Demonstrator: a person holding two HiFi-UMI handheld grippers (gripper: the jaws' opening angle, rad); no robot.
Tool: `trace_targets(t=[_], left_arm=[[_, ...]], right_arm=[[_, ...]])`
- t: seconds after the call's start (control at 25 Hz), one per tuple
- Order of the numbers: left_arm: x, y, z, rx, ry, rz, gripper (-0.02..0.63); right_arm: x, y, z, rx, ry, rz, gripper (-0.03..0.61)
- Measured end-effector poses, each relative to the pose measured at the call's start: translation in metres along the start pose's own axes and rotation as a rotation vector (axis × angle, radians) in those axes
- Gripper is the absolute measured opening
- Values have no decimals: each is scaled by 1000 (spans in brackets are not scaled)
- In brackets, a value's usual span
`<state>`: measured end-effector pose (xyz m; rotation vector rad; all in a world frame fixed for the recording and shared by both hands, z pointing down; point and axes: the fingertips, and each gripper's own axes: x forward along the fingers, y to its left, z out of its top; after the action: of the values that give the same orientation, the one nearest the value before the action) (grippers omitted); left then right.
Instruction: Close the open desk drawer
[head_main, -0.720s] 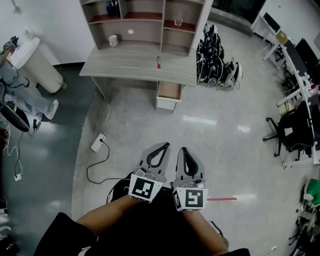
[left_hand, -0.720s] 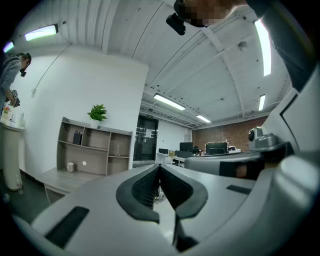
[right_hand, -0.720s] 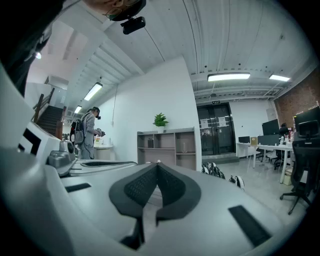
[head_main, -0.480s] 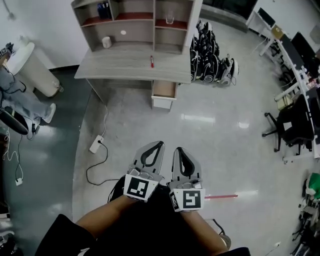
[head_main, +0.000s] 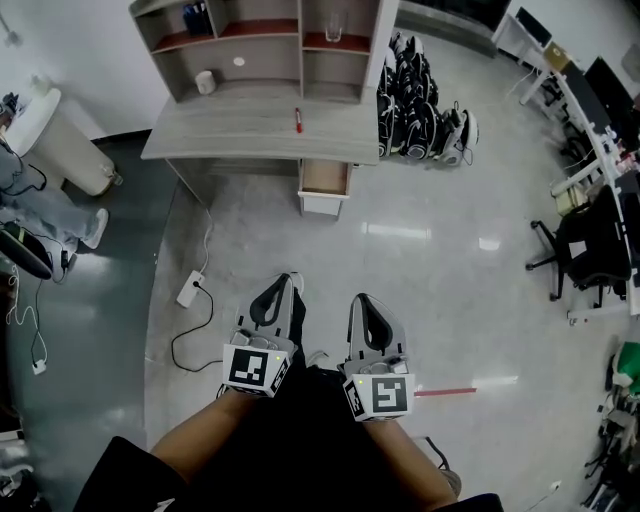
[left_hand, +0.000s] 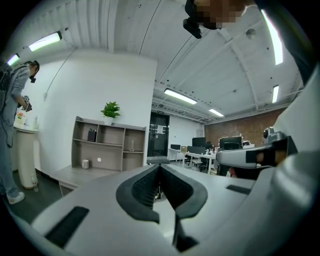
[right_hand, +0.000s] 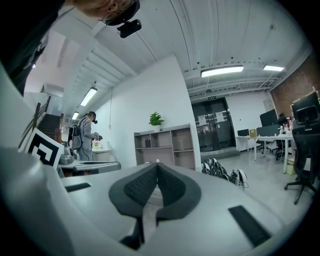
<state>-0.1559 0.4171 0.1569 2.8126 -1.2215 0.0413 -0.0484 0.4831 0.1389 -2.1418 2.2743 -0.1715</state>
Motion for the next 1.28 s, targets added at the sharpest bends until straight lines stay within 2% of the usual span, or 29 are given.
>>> trace_targets(t=[0.16,0.28,0.44,0.56,0.72,0.92,1.08,1.28], left_arm=[[28,1,-7,-32,28,-59,13],[54,6,-9,-38,32,-74,13],[90,16,-8,-52,35,-93,13],[118,24,-13,-71,49,-114,13],[165,37,-11,-43,71,-153,13],[211,75,-14,-49,98,-176,14],[245,108,-22,-88,113,-179,12],[283,140,-39,-66,165,-215,14]], right_arm=[[21,-5,-1,-14,8,15,17],[44,-16,-1,-18,19,12,17],[88,-26,-6,36,59,9,17],[127,-25,-5,8,72,36,17],[177,-41,-9,12,98,34,17],[239,-47,-12,6,120,26,17],[279,-56,-13,-5,136,10,17],[321,-75,-23,10,172,-30,17]])
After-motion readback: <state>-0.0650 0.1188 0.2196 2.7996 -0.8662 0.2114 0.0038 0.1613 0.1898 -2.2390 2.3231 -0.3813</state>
